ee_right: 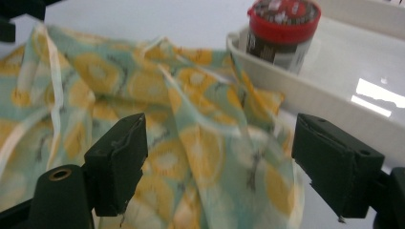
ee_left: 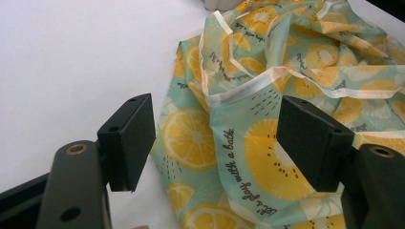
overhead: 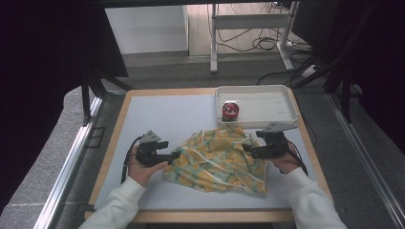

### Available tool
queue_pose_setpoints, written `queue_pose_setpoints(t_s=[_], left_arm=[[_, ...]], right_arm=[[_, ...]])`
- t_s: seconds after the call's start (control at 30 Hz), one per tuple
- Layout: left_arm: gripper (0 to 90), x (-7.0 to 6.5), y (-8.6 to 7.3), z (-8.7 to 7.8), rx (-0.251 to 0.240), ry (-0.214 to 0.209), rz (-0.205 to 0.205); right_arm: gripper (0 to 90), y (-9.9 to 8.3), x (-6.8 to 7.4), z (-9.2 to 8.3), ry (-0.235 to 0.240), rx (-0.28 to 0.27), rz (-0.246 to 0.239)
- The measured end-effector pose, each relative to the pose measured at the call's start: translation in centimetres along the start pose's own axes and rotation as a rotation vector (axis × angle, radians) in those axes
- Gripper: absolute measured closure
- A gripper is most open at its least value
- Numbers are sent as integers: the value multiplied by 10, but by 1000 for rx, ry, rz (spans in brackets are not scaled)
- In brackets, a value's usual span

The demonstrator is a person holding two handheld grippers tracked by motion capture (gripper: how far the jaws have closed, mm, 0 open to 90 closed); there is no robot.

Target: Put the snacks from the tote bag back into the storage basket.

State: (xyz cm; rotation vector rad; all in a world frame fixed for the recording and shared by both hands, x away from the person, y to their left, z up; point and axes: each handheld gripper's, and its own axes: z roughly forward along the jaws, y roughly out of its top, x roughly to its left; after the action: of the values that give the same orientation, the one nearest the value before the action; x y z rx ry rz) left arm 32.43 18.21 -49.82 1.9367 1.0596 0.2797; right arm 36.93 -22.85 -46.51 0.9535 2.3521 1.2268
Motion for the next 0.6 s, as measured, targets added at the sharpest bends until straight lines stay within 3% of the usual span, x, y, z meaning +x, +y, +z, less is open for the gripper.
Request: queue_pose_setpoints(t_s=[0.2, 0.6], left_arm=[[296, -1, 0, 0, 1, -2, 2], [295, 0, -1, 1, 6, -3, 4]], right_arm=[[198, -20, -2, -4, -1, 26, 18], [198, -22, -3, -5, -1, 19, 21]])
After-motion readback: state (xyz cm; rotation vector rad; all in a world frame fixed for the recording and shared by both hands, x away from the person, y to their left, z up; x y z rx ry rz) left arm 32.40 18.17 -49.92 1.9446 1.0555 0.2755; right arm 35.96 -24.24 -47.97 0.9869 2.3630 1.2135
